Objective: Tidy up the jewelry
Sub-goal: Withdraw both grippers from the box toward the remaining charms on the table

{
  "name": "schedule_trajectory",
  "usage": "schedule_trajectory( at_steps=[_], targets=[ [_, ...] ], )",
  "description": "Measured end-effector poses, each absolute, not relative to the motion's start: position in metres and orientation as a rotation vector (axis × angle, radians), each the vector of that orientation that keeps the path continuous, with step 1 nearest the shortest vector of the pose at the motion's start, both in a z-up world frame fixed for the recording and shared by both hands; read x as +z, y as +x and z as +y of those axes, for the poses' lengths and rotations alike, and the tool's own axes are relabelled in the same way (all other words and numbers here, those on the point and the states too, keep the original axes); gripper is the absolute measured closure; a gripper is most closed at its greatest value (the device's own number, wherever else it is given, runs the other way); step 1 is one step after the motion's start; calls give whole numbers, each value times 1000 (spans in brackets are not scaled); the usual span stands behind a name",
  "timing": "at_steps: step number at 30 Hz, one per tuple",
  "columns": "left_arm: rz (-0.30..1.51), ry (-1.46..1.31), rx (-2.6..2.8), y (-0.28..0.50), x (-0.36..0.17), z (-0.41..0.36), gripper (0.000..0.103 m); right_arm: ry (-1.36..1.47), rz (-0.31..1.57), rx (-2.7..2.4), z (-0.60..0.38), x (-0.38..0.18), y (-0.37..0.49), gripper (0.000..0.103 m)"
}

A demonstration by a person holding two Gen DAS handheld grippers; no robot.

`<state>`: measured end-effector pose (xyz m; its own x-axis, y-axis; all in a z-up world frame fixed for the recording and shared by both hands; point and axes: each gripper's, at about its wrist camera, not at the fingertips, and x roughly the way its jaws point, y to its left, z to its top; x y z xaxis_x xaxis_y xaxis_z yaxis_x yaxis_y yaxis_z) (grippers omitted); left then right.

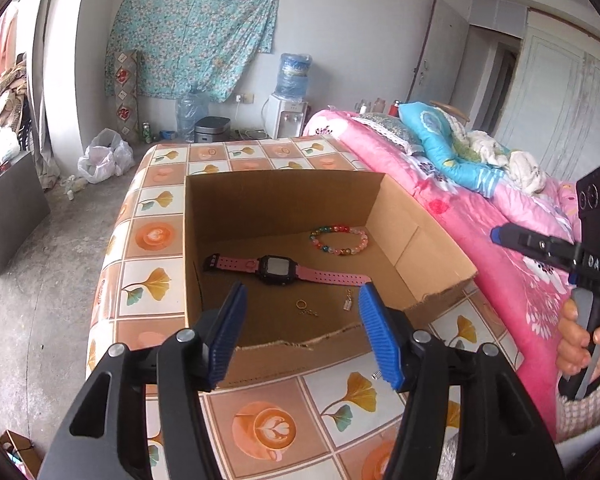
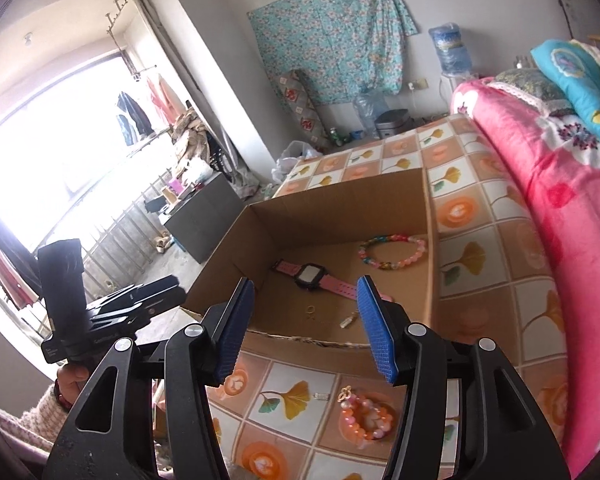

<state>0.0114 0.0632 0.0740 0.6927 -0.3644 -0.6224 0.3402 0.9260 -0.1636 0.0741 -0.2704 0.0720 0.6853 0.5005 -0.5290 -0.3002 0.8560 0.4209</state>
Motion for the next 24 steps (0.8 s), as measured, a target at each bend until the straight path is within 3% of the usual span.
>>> schedule_trajectory(
  at_steps=[5,12,24],
  targets=[
    [700,-16,-494,-15,60,61,41,309,670,392,-290,72,59,50],
    [852,-10,-573,-26,1,31,41,284,753,419,-265,40,40,52],
    [866,185,-545,-28,-49,-15,41,-58,963,306,-192,-48,37,76]
  ],
)
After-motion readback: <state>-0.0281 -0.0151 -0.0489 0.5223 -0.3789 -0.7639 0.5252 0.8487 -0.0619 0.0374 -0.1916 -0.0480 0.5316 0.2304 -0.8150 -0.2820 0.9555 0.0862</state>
